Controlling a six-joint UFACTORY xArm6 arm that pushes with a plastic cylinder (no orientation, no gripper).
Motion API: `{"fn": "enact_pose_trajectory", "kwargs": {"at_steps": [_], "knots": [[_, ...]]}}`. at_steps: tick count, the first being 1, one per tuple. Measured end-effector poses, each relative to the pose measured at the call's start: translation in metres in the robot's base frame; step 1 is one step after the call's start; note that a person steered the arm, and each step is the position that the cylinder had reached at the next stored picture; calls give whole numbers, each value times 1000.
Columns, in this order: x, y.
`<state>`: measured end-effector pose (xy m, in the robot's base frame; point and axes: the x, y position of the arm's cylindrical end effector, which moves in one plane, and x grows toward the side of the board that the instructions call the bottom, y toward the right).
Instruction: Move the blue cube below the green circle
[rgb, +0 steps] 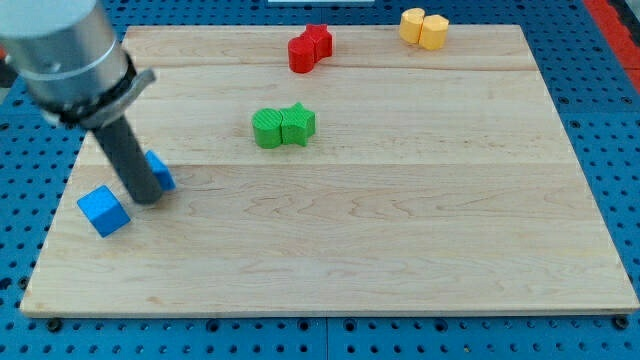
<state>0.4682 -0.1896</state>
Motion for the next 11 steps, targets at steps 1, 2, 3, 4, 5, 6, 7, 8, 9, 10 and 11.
{"fn": "enact_pose_trajectory", "kwargs": {"at_steps": [1, 2, 3, 4, 5, 6, 7, 8, 9, 10, 11], "knots": [[-41, -9], [-49, -60], [-73, -22], [-86, 41], [-85, -18], [-54, -108], [43, -110], [84, -95], [29, -92], [19, -17], [16, -55]]}}
